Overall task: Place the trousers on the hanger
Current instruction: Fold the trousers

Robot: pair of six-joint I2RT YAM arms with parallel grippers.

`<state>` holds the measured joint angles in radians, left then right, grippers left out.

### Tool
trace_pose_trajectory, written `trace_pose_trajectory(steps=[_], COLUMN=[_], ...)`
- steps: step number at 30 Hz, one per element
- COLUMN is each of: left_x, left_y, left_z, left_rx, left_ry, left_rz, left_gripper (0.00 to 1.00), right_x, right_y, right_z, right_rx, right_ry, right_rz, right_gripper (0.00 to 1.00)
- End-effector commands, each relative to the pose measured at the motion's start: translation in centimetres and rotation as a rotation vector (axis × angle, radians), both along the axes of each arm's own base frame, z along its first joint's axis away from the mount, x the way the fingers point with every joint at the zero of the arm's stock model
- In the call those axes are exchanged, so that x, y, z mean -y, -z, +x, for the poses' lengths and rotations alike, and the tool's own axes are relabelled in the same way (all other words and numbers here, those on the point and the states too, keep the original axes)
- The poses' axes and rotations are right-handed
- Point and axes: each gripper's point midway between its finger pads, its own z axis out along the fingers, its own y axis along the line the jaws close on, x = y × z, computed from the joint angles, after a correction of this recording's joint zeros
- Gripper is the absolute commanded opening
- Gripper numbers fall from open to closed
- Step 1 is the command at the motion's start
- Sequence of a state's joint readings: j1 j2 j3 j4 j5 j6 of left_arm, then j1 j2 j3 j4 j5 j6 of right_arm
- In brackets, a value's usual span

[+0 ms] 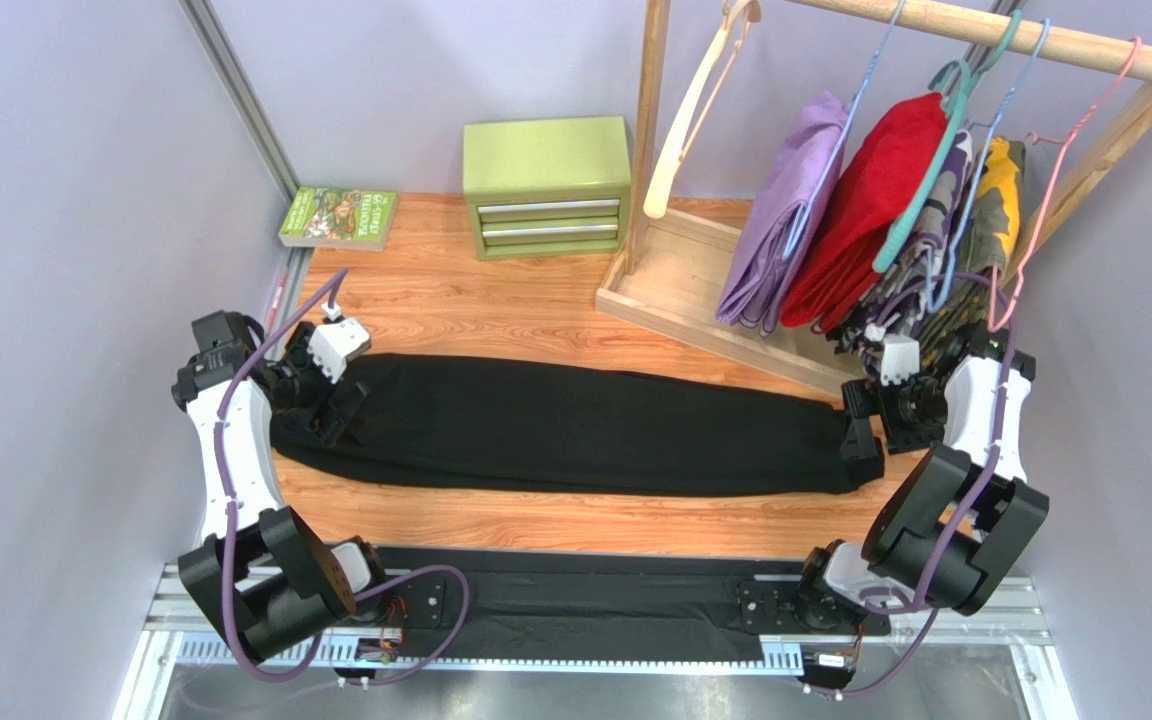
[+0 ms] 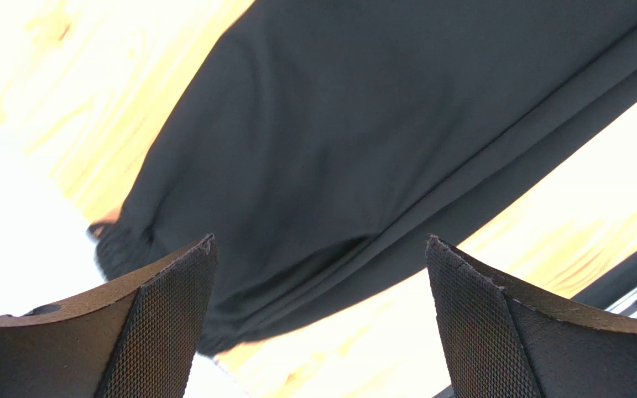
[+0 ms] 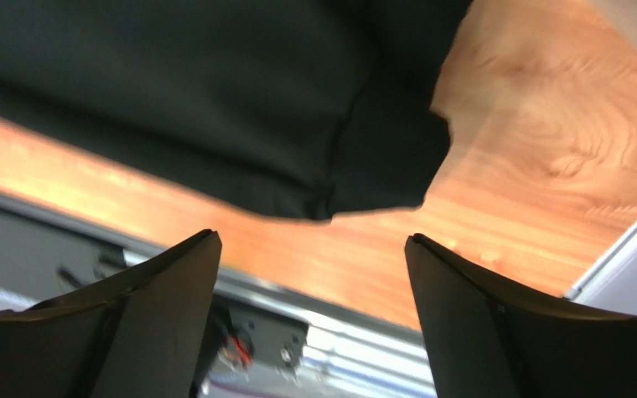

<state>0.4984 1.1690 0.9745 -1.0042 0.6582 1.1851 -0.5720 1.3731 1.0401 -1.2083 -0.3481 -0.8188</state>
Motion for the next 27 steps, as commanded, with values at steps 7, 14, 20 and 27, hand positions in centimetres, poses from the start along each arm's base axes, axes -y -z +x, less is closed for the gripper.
trace_pose_trajectory(steps=[7,14,20,27], left_x=[3.3,3.3,3.2,2.9], left_y=[-0.8,-1.3,-1.4,-1.8], left_z=[-0.1,0.2,0.5,1.1], left_rx=[0.039,0.046,0.045,0.044], left_ry=[0.061,0.06,0.033,-0.054], left_rz=[-0.116,-0.114,-0.111,-0.147], left_gripper=[1.0,1.0,1.0,1.0], right_x=[2.7,0.6,-0.3,0.9], right_y=[4.0,7.4,8.0,4.3], right_z=[7.4,6.5,6.2,4.8], right_rx=[0.13,0.01,-0.034,0.004], right_ry=[0.29,0.23,0.217,0.156], right_rz=[0.05,0.157,0.196,0.119], right_gripper=[1.0,1.0,0.74,0.0])
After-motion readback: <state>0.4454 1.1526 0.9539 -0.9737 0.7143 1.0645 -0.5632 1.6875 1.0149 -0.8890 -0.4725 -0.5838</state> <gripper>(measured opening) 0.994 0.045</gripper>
